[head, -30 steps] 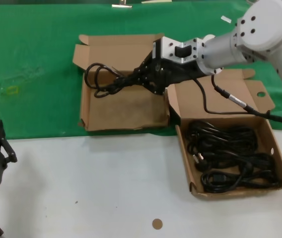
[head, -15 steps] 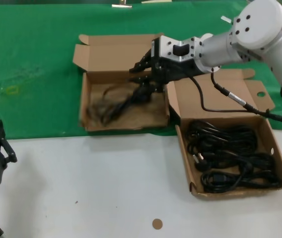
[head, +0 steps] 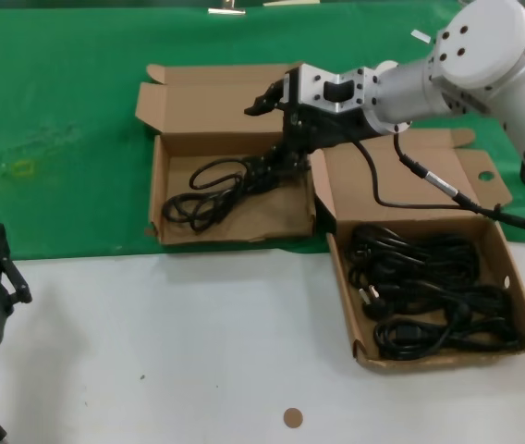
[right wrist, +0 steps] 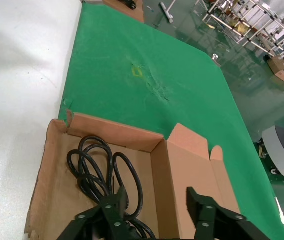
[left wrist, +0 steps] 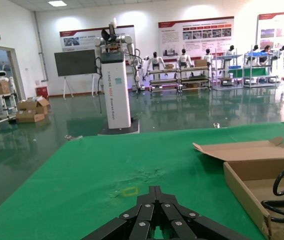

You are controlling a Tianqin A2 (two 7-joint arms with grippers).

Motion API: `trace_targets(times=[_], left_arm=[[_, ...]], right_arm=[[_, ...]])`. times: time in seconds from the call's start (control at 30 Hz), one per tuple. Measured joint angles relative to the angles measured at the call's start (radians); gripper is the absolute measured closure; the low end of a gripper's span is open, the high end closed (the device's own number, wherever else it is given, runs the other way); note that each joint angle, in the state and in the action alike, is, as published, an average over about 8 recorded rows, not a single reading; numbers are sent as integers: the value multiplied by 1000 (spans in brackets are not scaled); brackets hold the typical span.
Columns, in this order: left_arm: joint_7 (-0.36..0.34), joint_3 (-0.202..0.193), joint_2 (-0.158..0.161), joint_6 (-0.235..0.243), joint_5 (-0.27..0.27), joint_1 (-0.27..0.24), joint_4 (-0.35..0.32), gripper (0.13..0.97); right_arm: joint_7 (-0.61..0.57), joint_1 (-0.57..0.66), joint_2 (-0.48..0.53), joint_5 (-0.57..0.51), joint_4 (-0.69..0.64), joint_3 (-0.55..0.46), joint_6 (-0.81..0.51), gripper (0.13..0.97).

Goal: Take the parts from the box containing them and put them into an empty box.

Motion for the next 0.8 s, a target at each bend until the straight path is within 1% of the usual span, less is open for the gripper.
trace_targets(times=[0.17, 0.3, 0.4, 0.57, 0.6, 0.7, 0.8], left_arm=[[0, 0, 0, 0, 0, 0, 0, 942], [0, 0, 0, 0, 0, 0, 0, 935], [0, 0, 0, 0, 0, 0, 0, 935], [0, 0, 0, 0, 0, 0, 0, 881], [0, 0, 0, 0, 0, 0, 0, 870], [0, 0, 0, 0, 0, 0, 0, 848], [0, 0, 0, 0, 0, 0, 0, 788]], right_arm=[[1, -16, 1, 7, 12, 8, 12, 629], [6, -56, 3, 24, 43, 26, 41, 629], [12, -97, 5, 40, 74, 44, 71, 545], [22, -175, 9, 72, 134, 79, 128, 406], [24, -191, 10, 79, 147, 87, 140, 406], [31, -240, 12, 99, 185, 109, 176, 345], [37, -290, 15, 120, 224, 131, 212, 283]])
